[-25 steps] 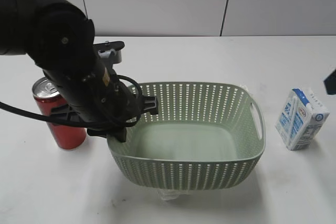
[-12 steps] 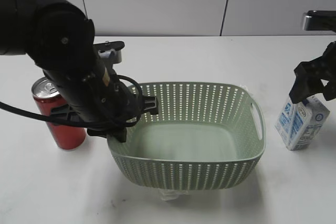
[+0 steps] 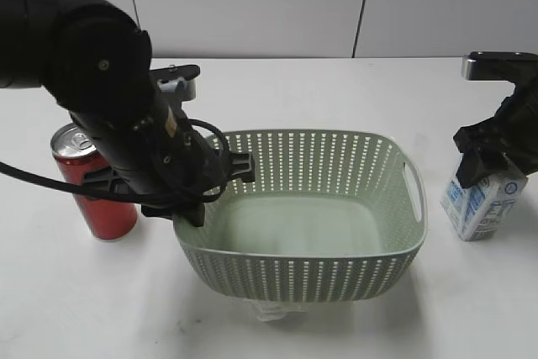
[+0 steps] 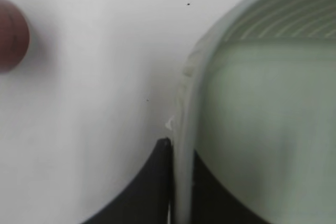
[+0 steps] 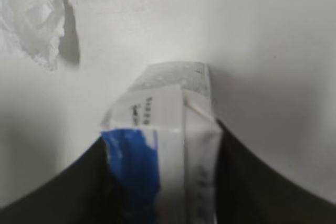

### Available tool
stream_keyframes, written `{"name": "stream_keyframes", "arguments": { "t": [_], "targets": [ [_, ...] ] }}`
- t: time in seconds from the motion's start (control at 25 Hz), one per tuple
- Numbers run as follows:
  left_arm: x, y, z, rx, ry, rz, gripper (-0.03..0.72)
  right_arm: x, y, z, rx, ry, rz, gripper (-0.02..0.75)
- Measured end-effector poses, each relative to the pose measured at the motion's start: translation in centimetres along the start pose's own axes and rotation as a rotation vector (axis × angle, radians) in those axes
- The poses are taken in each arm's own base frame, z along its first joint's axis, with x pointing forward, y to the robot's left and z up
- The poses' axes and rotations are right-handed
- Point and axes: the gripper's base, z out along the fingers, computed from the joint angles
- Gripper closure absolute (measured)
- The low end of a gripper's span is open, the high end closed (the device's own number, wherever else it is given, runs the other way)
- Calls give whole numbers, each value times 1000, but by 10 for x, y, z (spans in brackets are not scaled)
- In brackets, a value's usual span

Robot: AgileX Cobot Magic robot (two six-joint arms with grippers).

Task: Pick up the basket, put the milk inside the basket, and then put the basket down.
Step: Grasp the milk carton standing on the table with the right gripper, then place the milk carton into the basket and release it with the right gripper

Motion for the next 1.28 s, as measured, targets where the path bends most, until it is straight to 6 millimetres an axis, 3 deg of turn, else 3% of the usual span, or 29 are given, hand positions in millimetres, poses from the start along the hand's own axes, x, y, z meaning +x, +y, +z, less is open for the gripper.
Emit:
{"name": "stream_keyframes", "arguments": {
  "t": [0.08,0.28,0.36,0.64,1.04,1.16,1.28],
  "targets": [
    [0,0,0,2,1,-2,681,0,0,0,-1,-1,1,459],
    [-1,-2,0,19,-13,-5,681,2,1,-9,-4,6,0,461],
    [-2,-2,0,25,-20,-5,681,4,3,-22,-5,-16,-5,461],
    [-2,-3,0,29,-24,-5,681,22,21,-100,-5,-134,-78,461],
    [-2,-3,0,30,-24,-5,681,28,120,-183,-132,-257,-320,461],
    [-2,-3,0,30,-25,-5,681,26,148,-189,-173,-271,-369,461],
    [-2,-3,0,31,-26,-4,681,21,171,-170,-185,-214,-409,461]
  ]
}}
